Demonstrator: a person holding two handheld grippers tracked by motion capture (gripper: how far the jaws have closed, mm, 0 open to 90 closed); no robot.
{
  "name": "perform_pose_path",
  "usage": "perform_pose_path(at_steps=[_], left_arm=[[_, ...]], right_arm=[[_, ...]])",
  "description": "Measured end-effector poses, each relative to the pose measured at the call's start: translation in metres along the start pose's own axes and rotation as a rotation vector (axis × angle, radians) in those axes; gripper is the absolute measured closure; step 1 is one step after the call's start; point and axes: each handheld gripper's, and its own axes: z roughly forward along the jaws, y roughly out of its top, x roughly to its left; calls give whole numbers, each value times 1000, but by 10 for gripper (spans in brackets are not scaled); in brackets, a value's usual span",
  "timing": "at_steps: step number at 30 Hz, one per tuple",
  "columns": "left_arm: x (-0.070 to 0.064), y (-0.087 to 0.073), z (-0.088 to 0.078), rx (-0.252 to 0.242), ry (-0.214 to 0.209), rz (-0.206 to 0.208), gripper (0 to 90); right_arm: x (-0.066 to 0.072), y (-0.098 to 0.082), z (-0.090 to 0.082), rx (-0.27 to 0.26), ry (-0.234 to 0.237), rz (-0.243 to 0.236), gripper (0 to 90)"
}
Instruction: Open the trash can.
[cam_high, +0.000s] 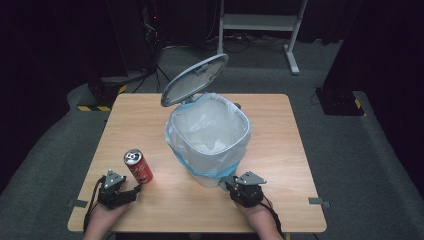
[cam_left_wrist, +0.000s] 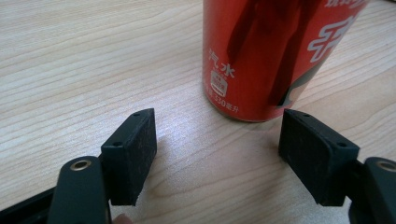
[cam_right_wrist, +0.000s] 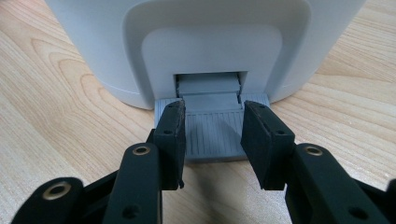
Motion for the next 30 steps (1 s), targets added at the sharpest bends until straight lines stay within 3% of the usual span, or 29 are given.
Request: perform_pose_path(at_steps=[16,21,26,30], left_arm=[[1,0,0,6,-7,13,276],[2,1,0,4,-24,-9,282],[2,3,-4,21,-41,20,288],[0,9,-9,-21,-57,15,284]], right_arm=[[0,-1,0,-9,-3,3,599],[0,-1,0,-8,-2,10,599],[0,-1,0,-7,-3,4,599],[0,0,0,-7,-2,5,600]])
